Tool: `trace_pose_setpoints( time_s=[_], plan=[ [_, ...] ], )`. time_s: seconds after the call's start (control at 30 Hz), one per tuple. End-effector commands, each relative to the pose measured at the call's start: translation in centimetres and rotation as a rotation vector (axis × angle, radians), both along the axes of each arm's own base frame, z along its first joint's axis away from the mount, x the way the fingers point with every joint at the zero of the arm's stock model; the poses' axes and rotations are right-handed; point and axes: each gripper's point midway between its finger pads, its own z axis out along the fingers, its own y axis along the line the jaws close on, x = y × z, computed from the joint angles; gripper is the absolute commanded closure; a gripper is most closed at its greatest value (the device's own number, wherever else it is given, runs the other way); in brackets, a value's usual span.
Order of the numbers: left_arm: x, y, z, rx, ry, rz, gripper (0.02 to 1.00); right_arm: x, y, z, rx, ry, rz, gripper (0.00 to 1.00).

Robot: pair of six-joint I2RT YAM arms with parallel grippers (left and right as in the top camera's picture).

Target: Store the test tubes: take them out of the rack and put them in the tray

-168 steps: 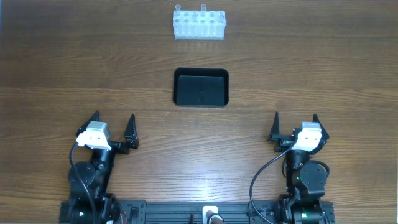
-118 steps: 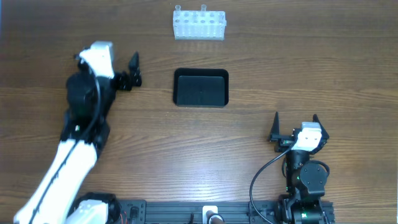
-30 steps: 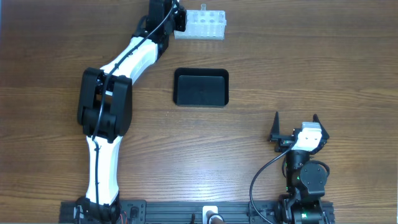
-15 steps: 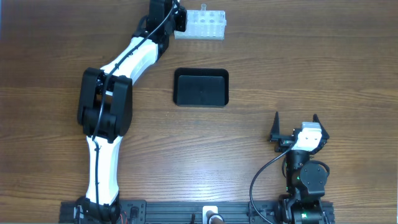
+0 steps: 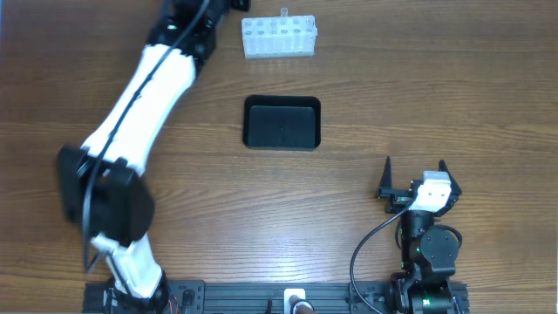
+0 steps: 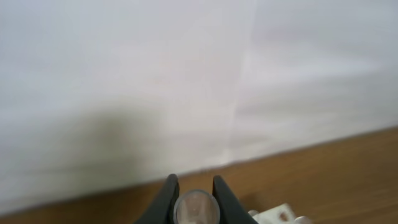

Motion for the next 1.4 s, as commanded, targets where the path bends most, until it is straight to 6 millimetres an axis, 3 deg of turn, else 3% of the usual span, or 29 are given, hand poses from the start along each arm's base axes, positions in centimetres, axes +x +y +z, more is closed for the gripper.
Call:
trace_pose_setpoints(
  time_s=[0.03, 0.07, 0.1, 0.33, 0.5, 0.63, 0.9, 1.4],
  plan=[
    [-3.8, 0.2, 4.9, 0.017, -0.018, -0.028, 0.895, 0.0, -0.1, -0.3, -0.001, 0.002, -0.001, 0.007],
    [-4.6, -0.1, 4.5, 0.015, 0.019, -0.035, 0.895, 0.0, -0.1, -0.3, -0.001, 0.002, -0.001, 0.009],
    [-6.7, -0.8, 2.7, -0.007, 0.138, -0.038, 0.899, 0.0, -0.1, -0.3, -0.001, 0.002, -0.001, 0.007],
    [-12.4, -2.4, -6.7, 0.025, 0.526, 0.081, 0.912, 0.0, -0.1, -0.3, -0.001, 0.002, -0.001, 0.009],
    [-14.1, -3.0, -12.8, 0.093, 0.653, 0.132, 0.901, 0.0, -0.1, -0.3, -0.001, 0.002, -0.001, 0.009],
    [-14.6, -2.7, -16.4, 0.119, 0.725, 0.171, 0.895, 0.0, -0.1, -0.3, -0.001, 0.002, -0.001, 0.009],
    [-14.0, -2.9, -21.3, 0.169, 0.794, 0.186, 0.888, 0.0, -0.1, -0.3, -0.001, 0.002, -0.001, 0.007],
    [-13.8, -3.1, -25.8, 0.209, 0.859, 0.194, 0.873, 0.0, -0.1, -0.3, -0.001, 0.002, -0.001, 0.009]
  ],
)
